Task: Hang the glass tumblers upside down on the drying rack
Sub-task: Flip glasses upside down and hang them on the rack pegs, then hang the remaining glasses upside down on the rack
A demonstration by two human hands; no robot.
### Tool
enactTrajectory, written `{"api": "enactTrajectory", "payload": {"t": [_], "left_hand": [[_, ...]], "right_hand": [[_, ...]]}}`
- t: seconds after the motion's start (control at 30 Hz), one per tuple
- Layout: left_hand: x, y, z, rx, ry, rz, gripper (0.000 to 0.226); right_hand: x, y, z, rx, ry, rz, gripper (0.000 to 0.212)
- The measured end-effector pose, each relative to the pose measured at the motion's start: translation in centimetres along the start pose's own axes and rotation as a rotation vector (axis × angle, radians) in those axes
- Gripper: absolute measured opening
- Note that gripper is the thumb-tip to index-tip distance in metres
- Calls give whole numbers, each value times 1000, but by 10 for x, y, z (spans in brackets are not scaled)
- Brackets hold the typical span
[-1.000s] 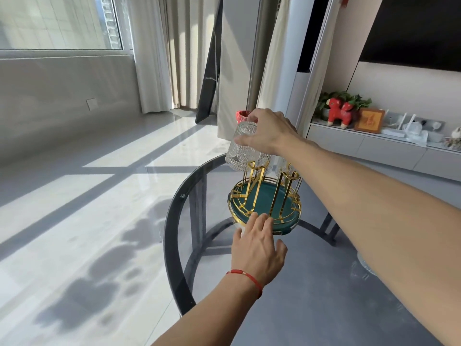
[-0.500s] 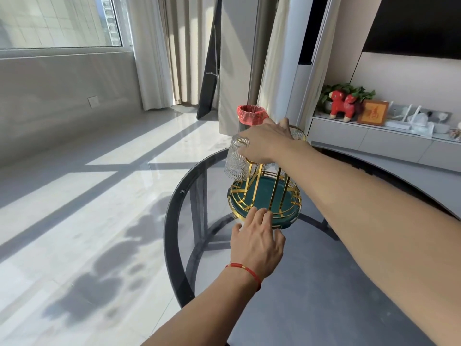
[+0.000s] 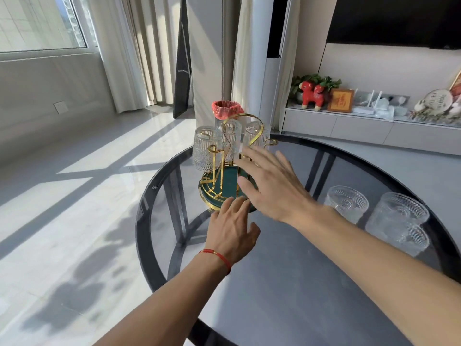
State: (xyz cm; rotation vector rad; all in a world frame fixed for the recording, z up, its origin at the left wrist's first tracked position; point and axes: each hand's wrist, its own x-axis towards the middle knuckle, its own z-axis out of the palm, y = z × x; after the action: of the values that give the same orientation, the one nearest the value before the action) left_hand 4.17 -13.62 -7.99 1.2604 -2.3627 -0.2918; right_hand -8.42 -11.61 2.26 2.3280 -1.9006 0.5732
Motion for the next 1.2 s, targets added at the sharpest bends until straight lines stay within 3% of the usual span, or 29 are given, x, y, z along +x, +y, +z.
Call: {"api": "enactTrajectory", "payload": {"t": [0.13,0.33,0.4,0.5,0.63,0.73,0.97,1.03,1.13,1.2], "left_hand": [[-4,20,4,-149,-17,140,53],[-11,48,8,-296,-150,182,58],[-12,55,12,-287,-190,192,63],[-13,67,18,-302,-236,205,73],[-16,79,25,-354,-264,240,80],[-18,86,29,-394,-238,253,80],[-26,99,27,-558,-220,212,76],[-29,102,22,-706,-261,124,83],[-32,106,12,-953,-329,46,89],[-33,106,8,-1003,-275,44,93]], "right_hand": [[-89,5,-7,264,107,138,43],[-178,39,-16,186,402,165,23],[-183,54,-23,193,563,276,28],[-189,76,-25,194,697,543,51],[-203,100,-11,472,558,851,81],[-209,112,0,597,448,928,88],[-214,108,5,560,480,934,75],[-217,96,5,565,496,793,75],[-208,83,5,602,401,439,78],[-194,74,6,583,338,318,87]]}}
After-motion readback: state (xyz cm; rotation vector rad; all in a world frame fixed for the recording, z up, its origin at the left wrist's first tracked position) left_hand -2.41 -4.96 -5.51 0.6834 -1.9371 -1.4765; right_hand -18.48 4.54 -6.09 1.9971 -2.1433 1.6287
